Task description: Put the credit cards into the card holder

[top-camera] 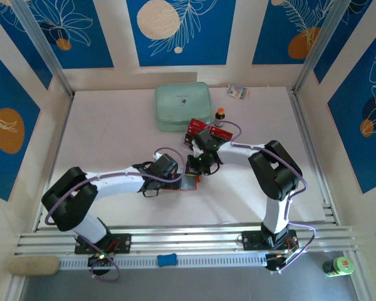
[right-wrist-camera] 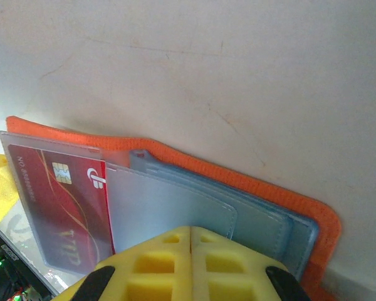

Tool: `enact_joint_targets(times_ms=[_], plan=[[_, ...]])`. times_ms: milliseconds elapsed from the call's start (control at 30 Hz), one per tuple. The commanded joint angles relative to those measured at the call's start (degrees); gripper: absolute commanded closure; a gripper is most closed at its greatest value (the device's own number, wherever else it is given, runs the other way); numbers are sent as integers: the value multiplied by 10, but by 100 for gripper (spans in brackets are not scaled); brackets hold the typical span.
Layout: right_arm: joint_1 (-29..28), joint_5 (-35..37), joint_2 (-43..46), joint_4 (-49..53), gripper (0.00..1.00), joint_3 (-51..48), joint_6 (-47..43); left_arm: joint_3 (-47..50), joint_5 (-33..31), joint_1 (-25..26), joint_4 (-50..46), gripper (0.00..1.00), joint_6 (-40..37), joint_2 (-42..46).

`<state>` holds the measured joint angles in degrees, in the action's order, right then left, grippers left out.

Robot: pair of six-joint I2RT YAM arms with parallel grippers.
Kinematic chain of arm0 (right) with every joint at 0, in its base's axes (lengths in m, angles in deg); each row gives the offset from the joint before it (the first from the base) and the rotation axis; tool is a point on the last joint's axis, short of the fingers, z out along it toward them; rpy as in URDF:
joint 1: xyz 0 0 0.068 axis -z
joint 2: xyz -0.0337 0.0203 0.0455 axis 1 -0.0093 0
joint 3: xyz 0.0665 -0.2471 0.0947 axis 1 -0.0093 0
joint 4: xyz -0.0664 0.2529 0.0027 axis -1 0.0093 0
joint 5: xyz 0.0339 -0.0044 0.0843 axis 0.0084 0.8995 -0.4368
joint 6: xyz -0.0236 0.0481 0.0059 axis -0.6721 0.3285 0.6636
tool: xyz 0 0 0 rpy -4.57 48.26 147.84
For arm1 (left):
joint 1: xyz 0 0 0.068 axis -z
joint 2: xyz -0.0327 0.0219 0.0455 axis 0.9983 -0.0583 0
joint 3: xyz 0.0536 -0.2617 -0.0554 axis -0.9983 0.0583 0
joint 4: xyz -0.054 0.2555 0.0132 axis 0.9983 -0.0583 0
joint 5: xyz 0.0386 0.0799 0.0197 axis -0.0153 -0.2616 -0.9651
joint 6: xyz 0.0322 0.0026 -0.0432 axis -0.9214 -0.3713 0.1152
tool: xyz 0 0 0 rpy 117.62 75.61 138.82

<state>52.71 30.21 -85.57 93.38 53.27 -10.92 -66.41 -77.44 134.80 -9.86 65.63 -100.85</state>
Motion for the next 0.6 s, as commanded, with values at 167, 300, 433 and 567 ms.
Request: enact_joint_targets(times_ms=[167,300,433,567], plan=[[7,1,56,7,77,-21,21,17,-6,5,3,3,8,-7],[6,-1,52,-3,74,-30,30,22,-7,5,6,3,10,-5],[5,-2,39,-9,72,-34,37,24,-8,5,6,3,9,-3],[1,-2,31,-14,62,-37,40,26,-8,5,8,3,10,-2]])
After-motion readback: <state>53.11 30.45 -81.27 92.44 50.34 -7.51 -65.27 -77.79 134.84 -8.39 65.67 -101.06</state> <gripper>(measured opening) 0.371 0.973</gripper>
